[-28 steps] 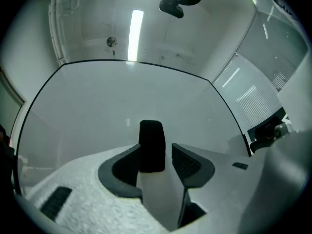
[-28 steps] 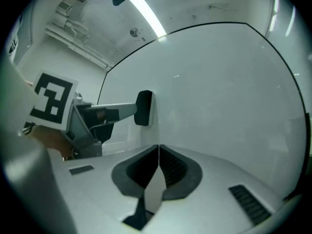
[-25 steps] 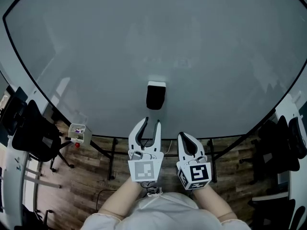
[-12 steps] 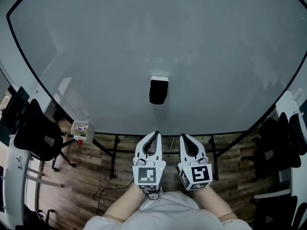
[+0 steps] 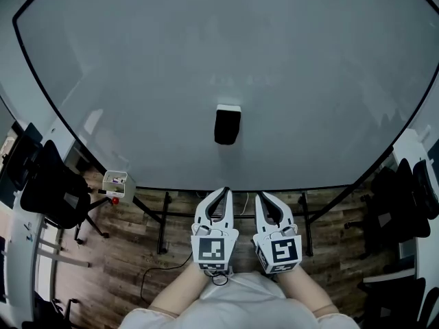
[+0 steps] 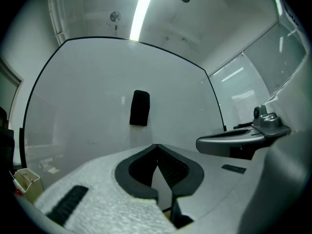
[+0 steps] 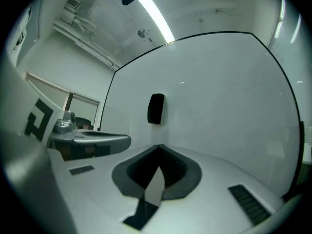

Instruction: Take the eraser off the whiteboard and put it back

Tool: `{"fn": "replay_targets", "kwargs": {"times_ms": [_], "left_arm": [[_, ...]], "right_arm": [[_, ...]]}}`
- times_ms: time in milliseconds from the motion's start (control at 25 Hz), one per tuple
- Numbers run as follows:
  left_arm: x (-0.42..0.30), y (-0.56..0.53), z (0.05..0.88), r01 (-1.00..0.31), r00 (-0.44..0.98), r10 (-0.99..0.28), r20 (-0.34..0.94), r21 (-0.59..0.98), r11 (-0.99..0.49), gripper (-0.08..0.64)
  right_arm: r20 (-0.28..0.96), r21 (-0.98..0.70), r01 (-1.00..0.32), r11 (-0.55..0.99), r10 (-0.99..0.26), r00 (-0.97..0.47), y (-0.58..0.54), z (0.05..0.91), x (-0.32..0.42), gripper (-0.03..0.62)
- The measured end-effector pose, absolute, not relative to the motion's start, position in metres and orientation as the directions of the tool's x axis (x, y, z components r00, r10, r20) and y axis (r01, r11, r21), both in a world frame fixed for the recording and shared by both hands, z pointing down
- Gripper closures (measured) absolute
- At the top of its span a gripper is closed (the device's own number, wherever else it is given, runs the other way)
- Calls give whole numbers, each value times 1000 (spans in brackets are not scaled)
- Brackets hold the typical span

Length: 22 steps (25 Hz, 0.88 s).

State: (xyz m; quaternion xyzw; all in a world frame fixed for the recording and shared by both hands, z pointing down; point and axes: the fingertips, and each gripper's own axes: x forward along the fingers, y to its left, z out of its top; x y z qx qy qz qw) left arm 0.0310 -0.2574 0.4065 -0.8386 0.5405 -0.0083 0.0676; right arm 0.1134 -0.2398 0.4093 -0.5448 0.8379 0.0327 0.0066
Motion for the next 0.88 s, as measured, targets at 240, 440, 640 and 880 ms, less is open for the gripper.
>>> {"fn": "replay_targets", "kwargs": {"times_ms": [240, 440, 640, 880], "left_arm": [[25, -255, 407, -908, 411, -910, -55, -108, -404, 543], [24, -255, 405, -902, 425, -904, -53, -104, -418, 543], [29, -257, 406, -898, 433, -900, -54, -108, -426, 543], [33, -262, 409, -892, 446, -894, -46, -102, -440, 543]], "right_arm": [[-52, 47, -913, 406, -912, -408, -239, 408, 112, 566], [-49, 29, -910, 414, -908, -415, -241, 409, 111, 566], [-51, 42, -906, 421, -905, -423, -244, 410, 112, 566], [-25, 50, -906, 420, -906, -422, -250, 419, 111, 566]]}}
